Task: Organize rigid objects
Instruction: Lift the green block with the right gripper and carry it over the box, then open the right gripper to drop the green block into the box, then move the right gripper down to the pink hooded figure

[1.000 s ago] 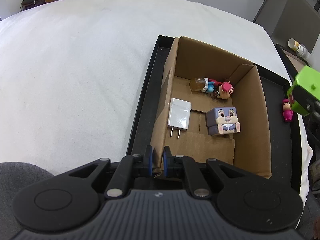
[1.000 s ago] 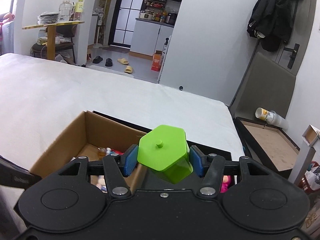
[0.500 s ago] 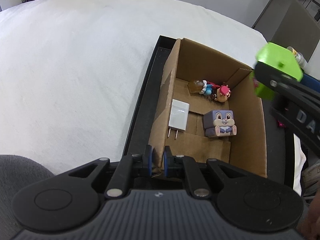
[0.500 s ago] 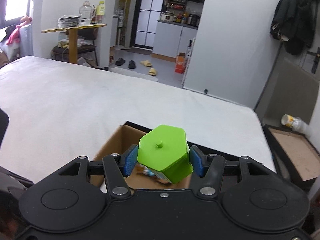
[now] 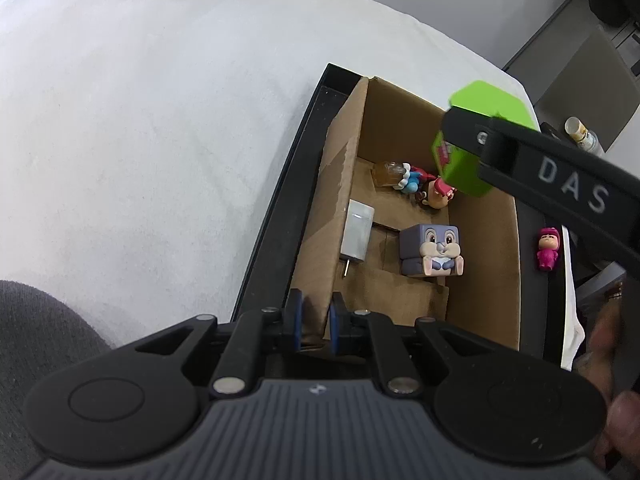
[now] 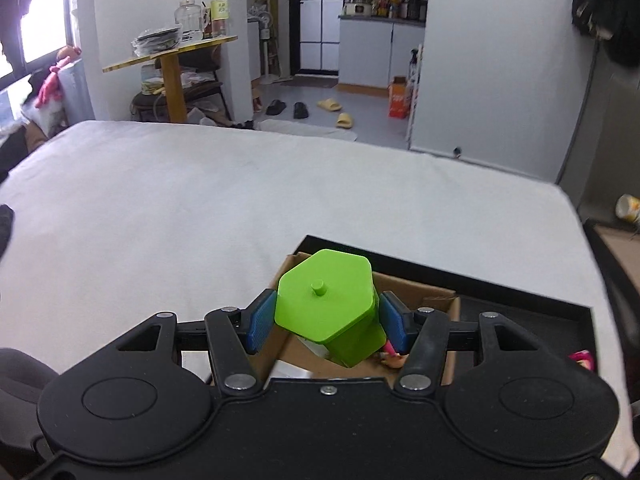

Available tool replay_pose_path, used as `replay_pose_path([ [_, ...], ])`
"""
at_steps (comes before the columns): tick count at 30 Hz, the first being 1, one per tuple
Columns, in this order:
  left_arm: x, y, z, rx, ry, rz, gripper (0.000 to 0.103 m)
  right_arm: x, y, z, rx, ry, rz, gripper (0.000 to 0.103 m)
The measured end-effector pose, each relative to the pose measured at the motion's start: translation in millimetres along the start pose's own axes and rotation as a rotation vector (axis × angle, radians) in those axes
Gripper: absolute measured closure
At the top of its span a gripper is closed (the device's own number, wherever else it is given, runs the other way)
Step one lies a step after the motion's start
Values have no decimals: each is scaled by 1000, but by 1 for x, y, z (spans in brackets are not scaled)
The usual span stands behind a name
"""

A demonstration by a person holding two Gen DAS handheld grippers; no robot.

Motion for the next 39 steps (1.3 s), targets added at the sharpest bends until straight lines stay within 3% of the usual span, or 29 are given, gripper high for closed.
replay_pose_path([
  [9, 1, 3, -1, 19, 10, 11, 91, -18, 7, -9, 18, 41, -63, 48],
  [13, 1, 5, -3, 26, 14, 15, 91, -25, 3, -18, -49, 56, -120, 46],
  [31, 2, 5, -1, 13, 4, 11, 91, 3, -2, 12, -81, 107, -106, 31],
  [39, 2, 3, 0, 2, -3, 5, 91, 21, -16, 23, -110, 115, -73, 30],
])
Point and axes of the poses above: each gripper's, at about its wrist camera, not at the fingertips, and x roughly against the way its jaws point, y to its left, z to its underside, the point moved 3 cm from there along -x, roughly the way its jaws point, and after that the axes turned 11 degrees about x, right-handed, at the moved point
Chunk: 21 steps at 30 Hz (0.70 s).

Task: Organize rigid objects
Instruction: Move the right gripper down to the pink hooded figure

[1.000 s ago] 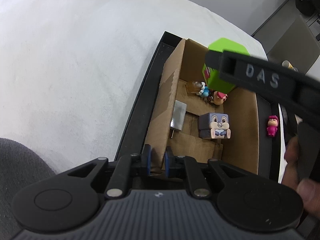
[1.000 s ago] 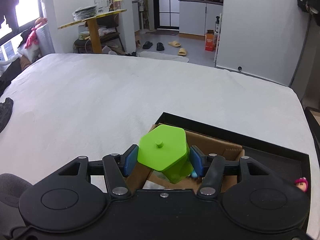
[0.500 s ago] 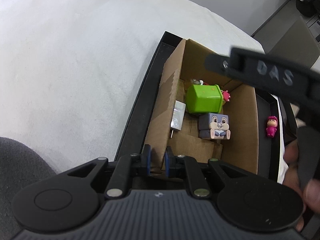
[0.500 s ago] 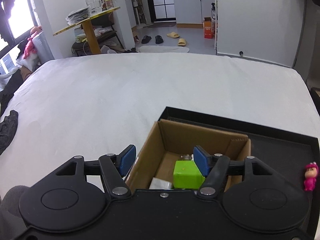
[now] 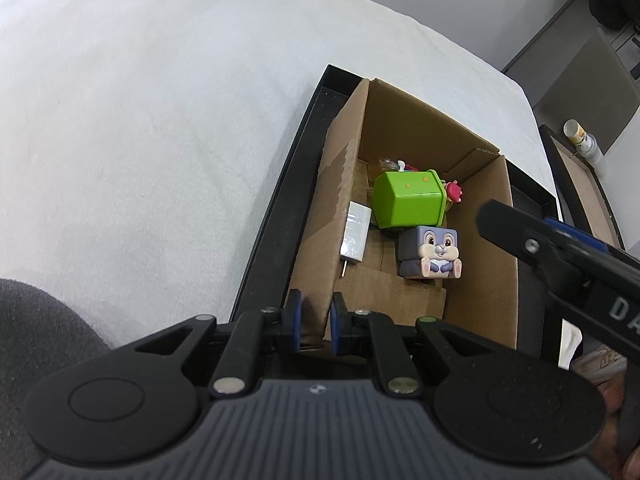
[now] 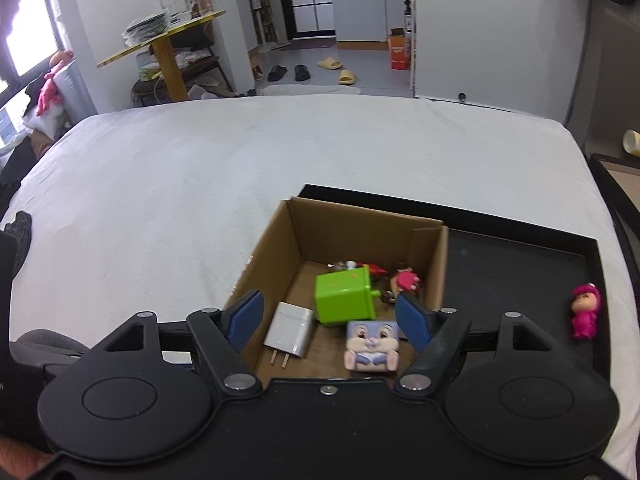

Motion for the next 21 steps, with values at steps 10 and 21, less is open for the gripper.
replay_pose_path([
  [10, 0, -5, 0, -21, -4, -17, 91, 13, -19, 12, -27, -6, 40, 24],
  [21, -1, -11, 2, -35, -13, -40, 91, 18, -48, 32, -68, -19, 104, 20],
])
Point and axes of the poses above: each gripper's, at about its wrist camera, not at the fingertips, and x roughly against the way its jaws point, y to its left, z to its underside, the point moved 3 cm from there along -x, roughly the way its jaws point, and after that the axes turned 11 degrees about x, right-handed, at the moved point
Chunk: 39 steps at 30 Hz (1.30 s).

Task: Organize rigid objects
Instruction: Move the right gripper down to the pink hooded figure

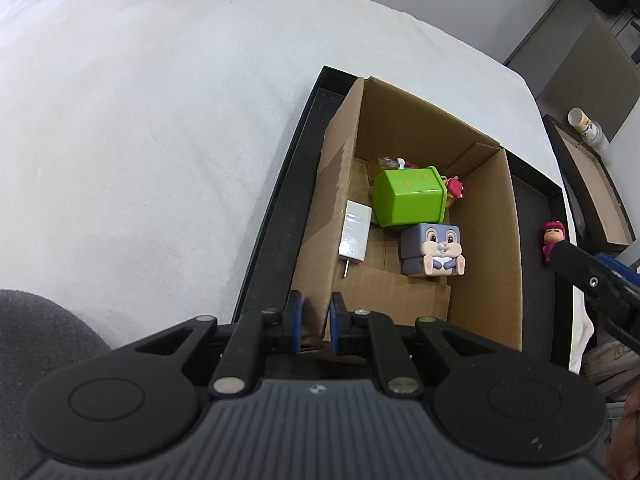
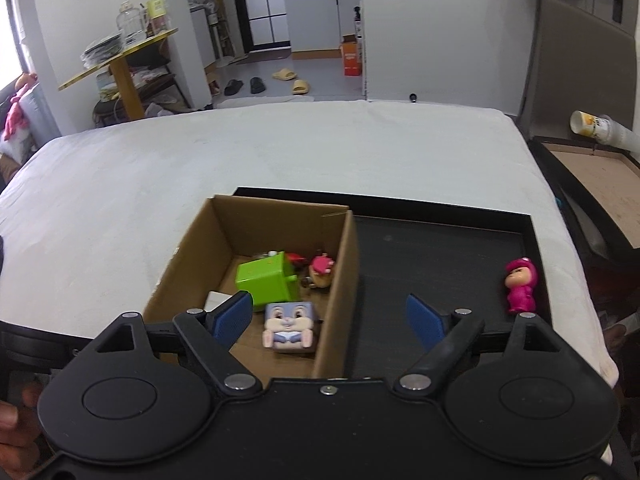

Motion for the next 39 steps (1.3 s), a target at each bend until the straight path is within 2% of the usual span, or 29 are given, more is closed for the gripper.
replay_pose_path([
  [11, -1, -8, 1, -17, -5, -36, 91, -2, -24, 8, -12, -13, 28, 20],
  [26, -4, -22, 7, -32, -29, -109, 93, -17, -67, 32, -57, -50, 106, 20],
  [32, -8, -26, 8, -40, -31, -148, 93, -29, -87, 37, -86, -57, 121, 21],
  [39, -13, -29, 7, -58, -28, -182, 93, -54, -110, 45, -109, -61, 184, 21],
])
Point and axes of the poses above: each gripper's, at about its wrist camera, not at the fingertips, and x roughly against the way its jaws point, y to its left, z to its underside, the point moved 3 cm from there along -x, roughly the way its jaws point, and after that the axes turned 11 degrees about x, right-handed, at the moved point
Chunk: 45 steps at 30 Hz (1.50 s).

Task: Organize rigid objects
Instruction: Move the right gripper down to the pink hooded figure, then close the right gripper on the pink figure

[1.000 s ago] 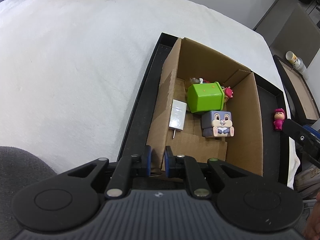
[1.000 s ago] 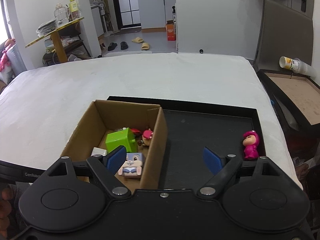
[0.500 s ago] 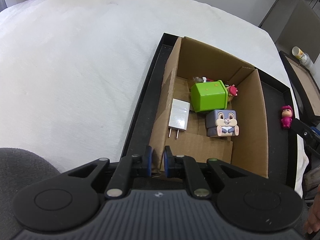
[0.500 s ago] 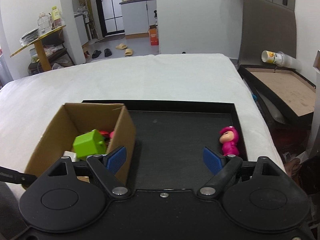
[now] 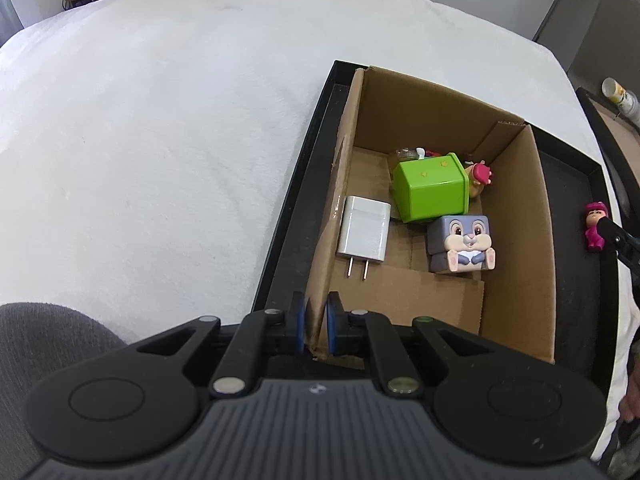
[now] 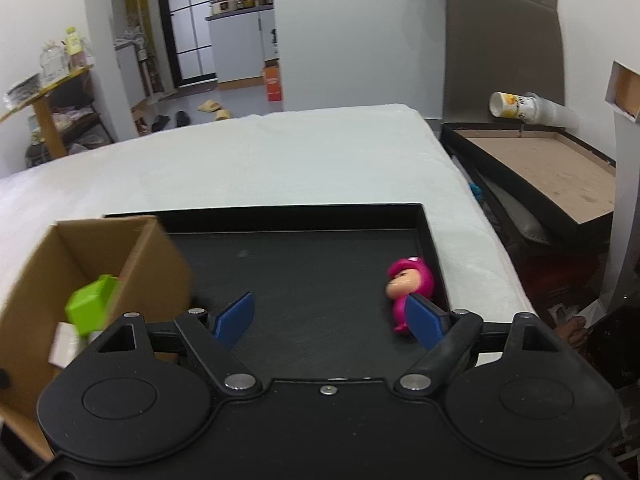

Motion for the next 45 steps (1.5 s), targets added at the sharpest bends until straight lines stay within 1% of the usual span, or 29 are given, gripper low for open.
replay_pose_path([
  [2, -1, -1, 0, -5, 0, -10, 93, -7, -5, 3, -1, 2, 20, 21],
  [6, -2, -6, 1, -25, -3, -35, 93, -17, -18, 11, -40, 9, 11, 22],
  [13, -5, -9, -1, -22, 7, -57, 93, -29, -34, 20, -77, 23, 22, 22],
  [21, -5, -11, 0, -15, 3, -62, 93, -42, -36, 19, -103, 49, 10, 22],
  [24, -4, -11, 0, -14, 3, -57, 93, -43, -37, 24, -118, 66, -19, 32],
  [27, -3, -10, 0, -14, 1, -53, 93, -38, -36, 27, -117, 59, -25, 37],
  [32, -3, -9, -1, -14, -1, -50, 93, -32, -42, 26, -126, 21, 15, 37],
  [35, -3, -8, 0, -18, 0, -54, 93, -35, -45, 25, -136, 16, 18, 37],
  [38, -4, -9, 0, -23, 0, -60, 93, -43, -47, 24, -142, 16, 13, 43],
  [40, -4, -9, 1, -27, -3, -60, 93, -48, -47, 25, -153, 25, 2, 51],
  [42, -4, -10, 1, -28, -5, -59, 93, -53, -46, 25, -152, 29, -3, 55],
  [45, -4, -10, 0, -26, -3, -56, 93, -57, -47, 24, -150, 39, 9, 55],
])
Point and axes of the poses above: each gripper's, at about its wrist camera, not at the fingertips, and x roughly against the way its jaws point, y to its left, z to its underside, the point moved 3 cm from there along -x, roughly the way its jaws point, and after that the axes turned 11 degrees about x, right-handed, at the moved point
